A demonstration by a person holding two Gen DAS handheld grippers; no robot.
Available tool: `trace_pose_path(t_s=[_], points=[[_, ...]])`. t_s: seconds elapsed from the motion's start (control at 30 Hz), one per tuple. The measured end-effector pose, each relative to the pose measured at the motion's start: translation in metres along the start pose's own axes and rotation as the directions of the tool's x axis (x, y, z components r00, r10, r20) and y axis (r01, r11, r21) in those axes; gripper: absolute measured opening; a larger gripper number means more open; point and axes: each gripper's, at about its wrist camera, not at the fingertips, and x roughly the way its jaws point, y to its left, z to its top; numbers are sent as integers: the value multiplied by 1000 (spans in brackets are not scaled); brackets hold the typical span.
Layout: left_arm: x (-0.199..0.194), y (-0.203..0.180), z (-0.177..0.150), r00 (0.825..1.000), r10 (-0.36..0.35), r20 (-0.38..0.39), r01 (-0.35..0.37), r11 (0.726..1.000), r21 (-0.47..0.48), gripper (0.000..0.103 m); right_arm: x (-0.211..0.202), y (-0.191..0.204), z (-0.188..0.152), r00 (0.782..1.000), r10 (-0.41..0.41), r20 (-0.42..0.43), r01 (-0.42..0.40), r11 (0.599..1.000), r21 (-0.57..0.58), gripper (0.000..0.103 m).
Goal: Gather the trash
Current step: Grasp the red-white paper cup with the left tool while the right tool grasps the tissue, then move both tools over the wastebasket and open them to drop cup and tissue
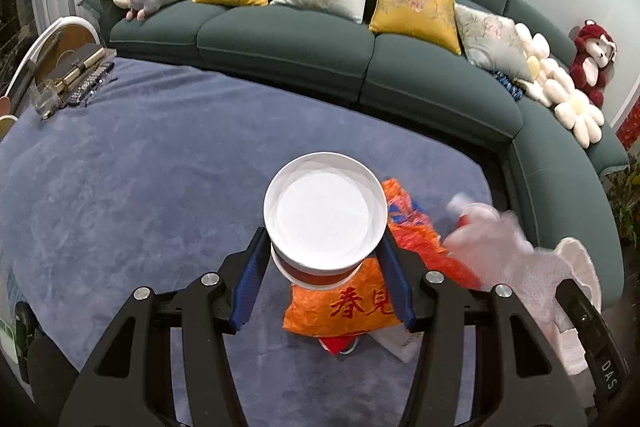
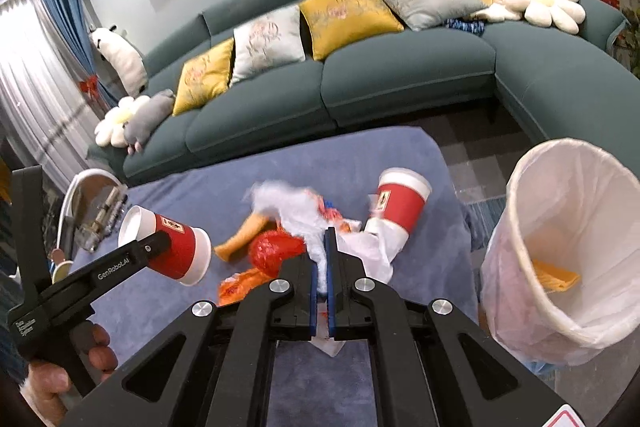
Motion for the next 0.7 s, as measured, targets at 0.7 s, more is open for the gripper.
trace_pose_path(t_s=[0.7], points=[[-53, -154, -35, 977, -214, 2, 208, 949, 237, 52, -89, -81, 9, 983, -99, 157, 86, 992, 93, 4]])
